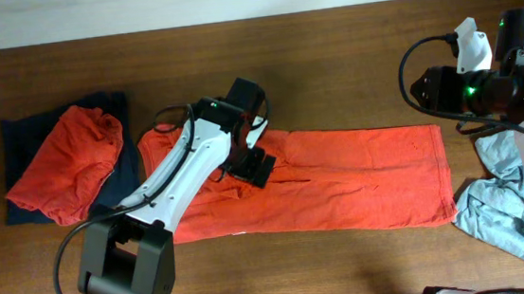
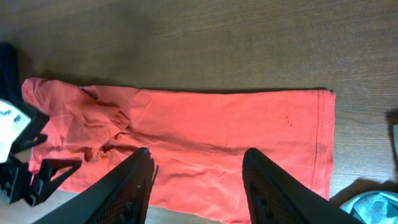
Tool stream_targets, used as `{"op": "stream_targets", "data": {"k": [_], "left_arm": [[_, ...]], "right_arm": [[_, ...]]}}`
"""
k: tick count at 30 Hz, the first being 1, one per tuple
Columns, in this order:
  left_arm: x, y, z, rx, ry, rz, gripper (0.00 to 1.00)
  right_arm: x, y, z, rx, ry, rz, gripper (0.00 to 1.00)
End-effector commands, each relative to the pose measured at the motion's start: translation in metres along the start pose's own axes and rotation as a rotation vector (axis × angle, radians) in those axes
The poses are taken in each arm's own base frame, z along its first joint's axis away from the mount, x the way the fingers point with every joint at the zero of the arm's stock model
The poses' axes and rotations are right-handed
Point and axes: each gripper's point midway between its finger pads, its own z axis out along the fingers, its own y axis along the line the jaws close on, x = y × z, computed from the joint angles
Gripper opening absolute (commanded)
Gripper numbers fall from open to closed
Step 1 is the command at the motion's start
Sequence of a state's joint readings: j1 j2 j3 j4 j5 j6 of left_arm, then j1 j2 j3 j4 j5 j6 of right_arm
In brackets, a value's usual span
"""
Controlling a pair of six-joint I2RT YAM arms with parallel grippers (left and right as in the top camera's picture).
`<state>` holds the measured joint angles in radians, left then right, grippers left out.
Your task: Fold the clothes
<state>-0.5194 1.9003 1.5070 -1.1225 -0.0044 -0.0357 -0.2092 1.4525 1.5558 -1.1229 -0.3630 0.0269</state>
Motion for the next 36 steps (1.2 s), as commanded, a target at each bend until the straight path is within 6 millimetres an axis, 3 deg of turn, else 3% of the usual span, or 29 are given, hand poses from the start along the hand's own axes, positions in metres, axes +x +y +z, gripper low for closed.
{"op": "stream_targets", "data": {"k": [1, 2, 4, 7, 10, 22, 36], "left_arm": [[0.017, 0.006, -0.003, -0.025, 0.051, -0.185, 0.99], [0.021, 0.006, 0.001, -0.028, 0.066, -0.202, 0.95], [0.026, 0.005, 0.009, -0.027, 0.077, -0.219, 0.74], [0.025, 0.001, 0.022, -0.001, 0.06, -0.224, 0.31], [0.024, 0.001, 0.029, 0.001, 0.048, -0.224, 0.19], [0.027, 0.005, 0.053, -0.019, 0.02, -0.23, 0.31], [0.025, 0.015, 0.059, -0.073, -0.001, -0.23, 0.31]], "right_arm": [[0.0, 0.0, 0.001, 0.006, 0.004, 0.003, 0.5], [0.0, 0.0, 0.001, 0.006, 0.003, 0.003, 0.5], [0.0, 0.0, 0.001, 0.006, 0.003, 0.003, 0.5], [-0.001, 0.0, 0.001, 0.006, 0.002, 0.002, 0.5], [-0.001, 0.0, 0.001, 0.006, 0.0, 0.002, 0.5], [0.0, 0.0, 0.001, 0.006, 0.003, 0.003, 0.5], [0.0, 0.0, 0.001, 0.006, 0.003, 0.003, 0.5]]}}
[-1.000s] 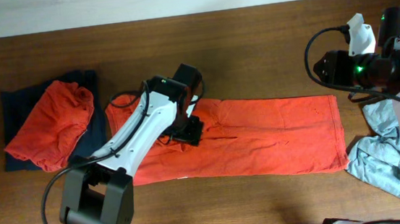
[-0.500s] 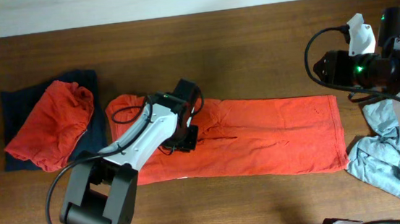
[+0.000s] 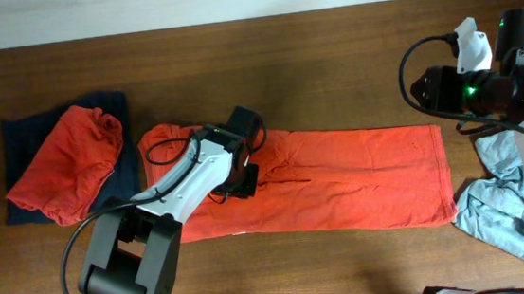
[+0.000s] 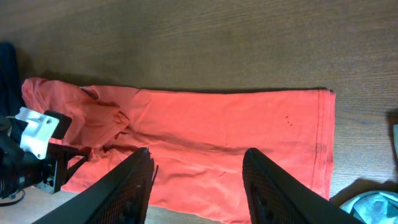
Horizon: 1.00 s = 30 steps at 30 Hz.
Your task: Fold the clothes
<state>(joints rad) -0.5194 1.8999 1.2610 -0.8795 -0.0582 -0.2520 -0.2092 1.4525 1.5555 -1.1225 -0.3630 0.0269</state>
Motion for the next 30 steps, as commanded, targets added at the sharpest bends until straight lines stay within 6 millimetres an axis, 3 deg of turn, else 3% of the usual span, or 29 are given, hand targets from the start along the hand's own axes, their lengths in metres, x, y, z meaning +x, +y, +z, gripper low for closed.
{"op": "stream_targets", "data": {"k": [1, 3, 7, 13, 16, 21, 29, 30], "left_arm": [[0.0034, 0.0058, 0.0018, -0.02, 0.002, -0.014, 0.31], [0.0025, 0.0057, 0.0023, -0.019, 0.0, -0.014, 0.29], [0.0021, 0.0075, 0.0022, -0.031, -0.003, -0.014, 0.14], [0.0026, 0.0085, 0.0022, -0.036, -0.002, -0.014, 0.13], [0.004, 0.0092, 0.0028, -0.04, 0.005, -0.013, 0.42], [0.0049, 0.0093, 0.0057, -0.041, 0.011, -0.012, 0.44], [0.009, 0.01, 0.0111, -0.046, 0.027, -0.011, 0.15], [0.0094, 0.0101, 0.0113, -0.046, 0.028, -0.011, 0.15]], "right_arm": [[-0.0002, 0.0005, 0.0014, 0.006, 0.003, 0.003, 0.5], [-0.0002, 0.0005, 0.0014, 0.006, 0.003, 0.003, 0.5], [-0.0001, 0.0005, 0.0014, 0.006, 0.003, 0.003, 0.5], [-0.0001, 0.0005, 0.0014, 0.006, 0.003, 0.003, 0.5], [-0.0001, 0.0005, 0.0014, 0.006, 0.003, 0.003, 0.5], [-0.0001, 0.0005, 0.0014, 0.006, 0.003, 0.003, 0.5], [-0.0002, 0.0001, 0.0013, 0.006, 0.003, 0.004, 0.5], [-0.0002, 0.0002, 0.0013, 0.006, 0.003, 0.004, 0.5]]}}
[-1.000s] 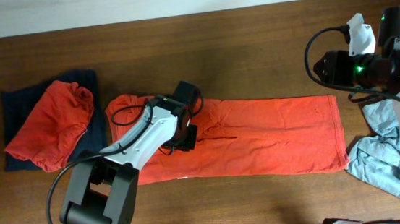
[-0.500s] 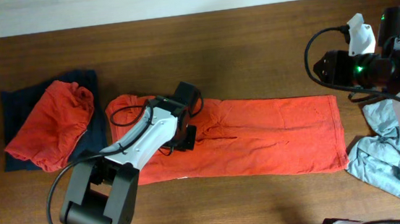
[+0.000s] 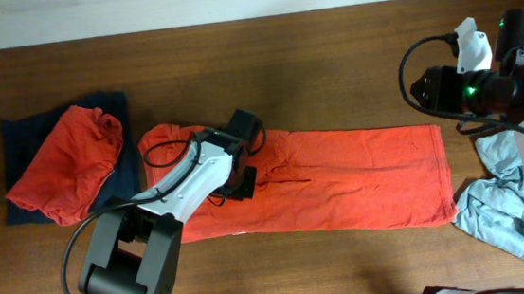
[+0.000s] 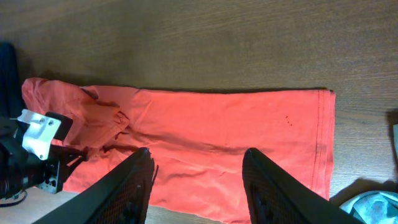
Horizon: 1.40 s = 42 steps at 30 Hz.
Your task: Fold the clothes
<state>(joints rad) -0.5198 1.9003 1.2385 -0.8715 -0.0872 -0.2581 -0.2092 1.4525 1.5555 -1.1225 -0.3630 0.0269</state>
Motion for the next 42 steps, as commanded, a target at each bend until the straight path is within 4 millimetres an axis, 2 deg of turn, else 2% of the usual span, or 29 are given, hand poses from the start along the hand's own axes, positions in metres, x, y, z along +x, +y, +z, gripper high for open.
{"op": "stream_targets", "data": {"k": [1, 3, 5, 11, 18, 20, 25, 35, 42], "left_arm": [[0.005, 0.004, 0.006, -0.015, 0.023, -0.006, 0.15], [0.005, 0.004, 0.007, -0.015, 0.025, -0.005, 0.11], [0.005, 0.004, 0.007, -0.015, 0.025, -0.005, 0.01], [0.009, 0.006, -0.002, -0.02, 0.044, -0.004, 0.01], [0.001, 0.02, -0.049, -0.075, -0.013, -0.008, 0.01], [-0.001, 0.03, -0.065, -0.121, -0.047, -0.011, 0.01], [0.006, 0.056, -0.087, -0.246, -0.07, -0.01, 0.0], [0.023, 0.086, -0.095, -0.393, -0.008, 0.001, 0.01], [0.031, 0.107, -0.094, -0.404, 0.038, -0.052, 0.01]], "right_arm": [[0.0, 0.0, 0.001, 0.006, 0.003, 0.004, 0.5], [0.0, 0.0, 0.001, 0.006, 0.003, 0.004, 0.5], [0.0, 0.0, 0.001, 0.006, 0.003, 0.004, 0.5], [0.0, 0.0, 0.001, 0.006, 0.003, 0.003, 0.5], [0.0, 0.0, 0.001, 0.007, 0.002, 0.003, 0.5], [0.0, 0.0, 0.001, 0.007, 0.002, 0.003, 0.5], [0.0, -0.002, 0.001, 0.018, 0.002, 0.003, 0.5], [-0.001, -0.002, 0.001, 0.018, 0.001, 0.003, 0.5], [-0.001, -0.002, 0.001, 0.018, -0.001, 0.002, 0.5]]}}
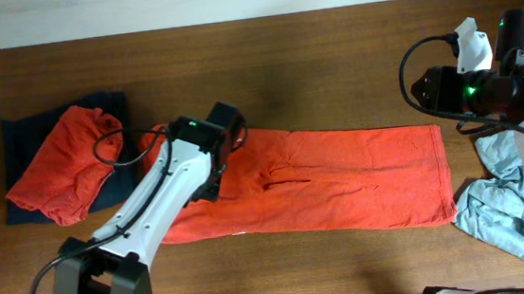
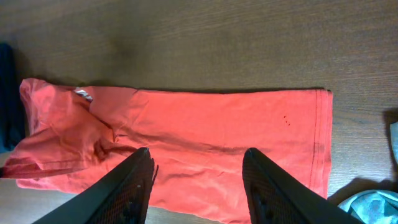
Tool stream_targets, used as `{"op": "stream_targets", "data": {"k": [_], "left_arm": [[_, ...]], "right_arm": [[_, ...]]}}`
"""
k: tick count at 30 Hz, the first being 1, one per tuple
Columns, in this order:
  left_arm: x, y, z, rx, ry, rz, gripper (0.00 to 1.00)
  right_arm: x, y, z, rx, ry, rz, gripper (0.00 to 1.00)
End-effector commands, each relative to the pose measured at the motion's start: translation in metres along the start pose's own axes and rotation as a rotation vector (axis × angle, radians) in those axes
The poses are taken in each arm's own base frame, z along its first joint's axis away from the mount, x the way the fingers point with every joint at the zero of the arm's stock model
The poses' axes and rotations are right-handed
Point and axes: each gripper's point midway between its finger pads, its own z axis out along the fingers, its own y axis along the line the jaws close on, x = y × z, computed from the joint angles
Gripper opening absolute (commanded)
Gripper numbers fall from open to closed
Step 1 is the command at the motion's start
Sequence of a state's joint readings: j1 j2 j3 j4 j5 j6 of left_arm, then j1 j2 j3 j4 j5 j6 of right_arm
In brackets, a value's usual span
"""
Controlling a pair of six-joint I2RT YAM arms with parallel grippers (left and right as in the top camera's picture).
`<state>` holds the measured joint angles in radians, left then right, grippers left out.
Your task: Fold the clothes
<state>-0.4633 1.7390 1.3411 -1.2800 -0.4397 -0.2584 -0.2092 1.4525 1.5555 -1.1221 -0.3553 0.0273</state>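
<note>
Orange trousers (image 1: 341, 180) lie spread flat along the table, with the waist to the left and the hems to the right. In the right wrist view the trousers (image 2: 211, 143) show a white label near the waist. My left arm (image 1: 184, 178) reaches over the waist end. Its gripper (image 1: 210, 178) is low over the cloth and mostly under the wrist, so its jaws are hidden. My right gripper (image 2: 196, 155) hangs open high above the trousers with nothing between its fingers. The right arm (image 1: 471, 89) stays by the table's right side.
A red garment (image 1: 64, 164) lies on a dark navy one (image 1: 18, 135) at the far left. A light blue garment (image 1: 496, 207) is crumpled at the right edge, its corner showing in the right wrist view (image 2: 373, 208). Bare wood runs behind the trousers.
My left gripper has moved left from the crotch area toward the waist and is gone from the right wrist view. The bunched flap near the waist now lies flatter, with a white label showing.
At first my left gripper hovered over the trousers' crotch area. It then sat low on the cloth there at two moments. Now it is nearer the waist and the crumple there is spread out. The right arm has stayed still, open, throughout.
</note>
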Motion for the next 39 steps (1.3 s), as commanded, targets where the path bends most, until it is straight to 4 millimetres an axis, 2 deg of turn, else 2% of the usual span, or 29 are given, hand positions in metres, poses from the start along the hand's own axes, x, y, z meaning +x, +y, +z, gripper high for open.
{"op": "stream_targets", "data": {"k": [1, 3, 4, 5, 6, 15, 17, 20, 21, 22, 23, 24, 25, 30, 33, 36, 39], "left_arm": [[-0.003, 0.017, -0.002, -0.023, -0.012, -0.046, 0.01], [-0.004, 0.019, -0.001, -0.018, -0.008, -0.055, 0.05], [-0.004, 0.018, 0.0, -0.011, -0.008, -0.058, 0.16], [-0.004, 0.017, 0.0, -0.006, -0.01, -0.059, 0.4], [-0.005, 0.017, 0.0, -0.006, -0.011, -0.06, 0.48], [-0.01, 0.02, 0.002, 0.003, -0.025, -0.089, 0.52], [-0.019, 0.007, 0.001, 0.077, -0.053, -0.104, 0.55], [-0.043, -0.026, -0.005, 0.266, -0.135, -0.062, 0.56], [-0.05, -0.031, -0.006, 0.29, -0.164, -0.062, 0.55], [-0.057, -0.031, -0.004, 0.291, -0.187, -0.073, 0.49], [-0.063, -0.032, -0.001, 0.295, -0.204, -0.086, 0.34], [-0.068, -0.032, 0.004, 0.298, -0.215, -0.099, 0.13], [-0.072, -0.031, 0.011, 0.3, -0.218, -0.112, 0.0], [-0.077, -0.021, 0.042, 0.289, -0.165, -0.171, 0.0], [-0.078, -0.005, 0.054, 0.284, -0.146, -0.24, 0.0], [-0.089, 0.01, 0.063, 0.285, -0.173, -0.299, 0.0], [-0.104, 0.01, 0.071, 0.35, -0.215, -0.266, 0.0]], "right_arm": [[-0.001, -0.001, 0.001, 0.011, 0.0, 0.002, 0.5], [-0.001, -0.001, 0.001, 0.011, 0.0, 0.002, 0.5], [-0.001, -0.001, 0.001, 0.011, -0.001, 0.002, 0.5], [-0.001, -0.001, 0.001, 0.011, -0.001, 0.001, 0.5], [-0.001, -0.001, 0.001, 0.014, -0.001, 0.002, 0.5], [-0.001, -0.004, 0.001, 0.028, -0.002, 0.001, 0.5], [-0.002, -0.004, 0.001, 0.029, -0.006, 0.0, 0.51], [-0.005, -0.003, 0.001, 0.028, -0.016, -0.003, 0.51], [-0.005, -0.003, 0.001, 0.028, -0.018, -0.004, 0.51], [-0.005, -0.004, 0.002, 0.028, -0.016, -0.002, 0.51], [-0.004, -0.004, 0.003, 0.027, -0.01, 0.003, 0.52], [-0.003, -0.004, 0.004, 0.028, -0.003, 0.009, 0.51], [-0.001, -0.005, 0.005, 0.028, 0.008, 0.013, 0.51], [0.008, -0.008, 0.014, 0.03, 0.062, 0.031, 0.51], [0.011, -0.01, 0.019, 0.031, 0.085, 0.04, 0.51], [0.011, -0.011, 0.022, 0.031, 0.093, 0.043, 0.5], [0.011, -0.012, 0.024, 0.031, 0.098, 0.044, 0.49]]}}
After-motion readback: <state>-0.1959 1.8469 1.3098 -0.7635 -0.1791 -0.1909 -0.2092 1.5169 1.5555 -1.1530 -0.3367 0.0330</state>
